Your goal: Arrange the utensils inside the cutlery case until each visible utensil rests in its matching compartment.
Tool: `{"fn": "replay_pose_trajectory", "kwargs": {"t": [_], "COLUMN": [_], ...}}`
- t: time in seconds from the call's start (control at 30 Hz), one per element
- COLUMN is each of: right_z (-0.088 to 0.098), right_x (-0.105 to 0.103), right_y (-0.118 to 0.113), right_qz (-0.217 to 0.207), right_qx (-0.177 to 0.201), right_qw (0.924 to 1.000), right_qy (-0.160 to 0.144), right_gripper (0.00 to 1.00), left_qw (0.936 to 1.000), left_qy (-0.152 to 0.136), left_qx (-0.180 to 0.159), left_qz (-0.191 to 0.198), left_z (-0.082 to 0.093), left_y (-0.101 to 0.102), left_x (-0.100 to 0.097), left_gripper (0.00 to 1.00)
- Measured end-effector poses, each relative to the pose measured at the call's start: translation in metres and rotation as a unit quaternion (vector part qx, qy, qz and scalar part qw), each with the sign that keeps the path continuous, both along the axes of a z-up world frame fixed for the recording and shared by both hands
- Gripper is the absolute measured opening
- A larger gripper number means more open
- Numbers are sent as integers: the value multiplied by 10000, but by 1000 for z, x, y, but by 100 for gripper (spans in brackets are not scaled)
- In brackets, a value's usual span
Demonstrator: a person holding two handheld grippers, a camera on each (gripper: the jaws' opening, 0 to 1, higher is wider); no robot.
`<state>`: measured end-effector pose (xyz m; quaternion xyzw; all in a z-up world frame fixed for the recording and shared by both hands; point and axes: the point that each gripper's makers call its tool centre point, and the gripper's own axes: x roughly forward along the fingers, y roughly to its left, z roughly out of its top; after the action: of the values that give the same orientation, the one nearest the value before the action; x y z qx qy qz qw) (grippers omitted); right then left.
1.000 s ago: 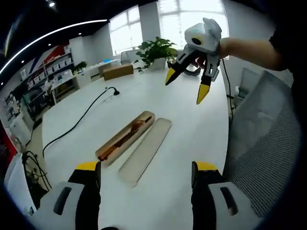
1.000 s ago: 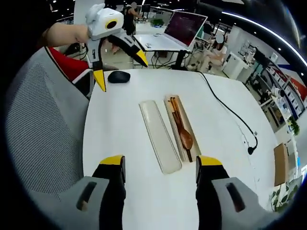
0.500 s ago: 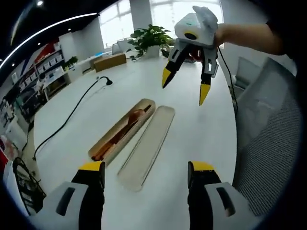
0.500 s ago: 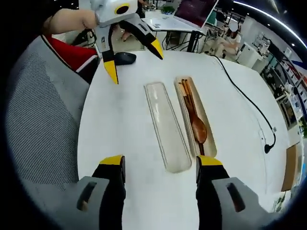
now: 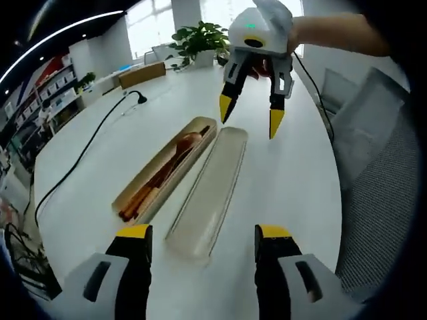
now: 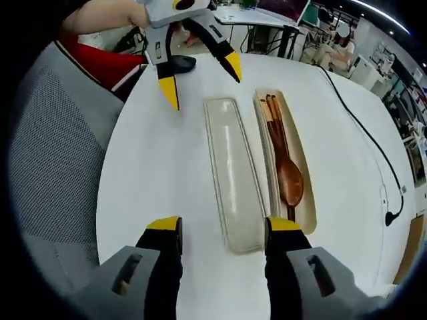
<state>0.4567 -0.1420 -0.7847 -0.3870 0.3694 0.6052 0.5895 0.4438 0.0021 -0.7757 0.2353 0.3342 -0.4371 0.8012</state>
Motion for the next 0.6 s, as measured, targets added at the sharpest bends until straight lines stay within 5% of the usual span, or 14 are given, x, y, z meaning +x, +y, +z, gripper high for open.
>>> {"fn": "replay_pose_trajectory", "kwargs": {"t": [0.6], "right_z": [-30], "right_x": [10], "right_y": [1], "right_qz": [389], "right_qx": [-294], "right_qw": [9988], "right_qy": [25], "right_gripper": [50], "left_qw": [9986], "left_qy": [239], "left_qx": [340], "left_qz": [-340], "left_z": [-37], "left_y": [-10], "left_x": [10], "left_gripper": [66]}}
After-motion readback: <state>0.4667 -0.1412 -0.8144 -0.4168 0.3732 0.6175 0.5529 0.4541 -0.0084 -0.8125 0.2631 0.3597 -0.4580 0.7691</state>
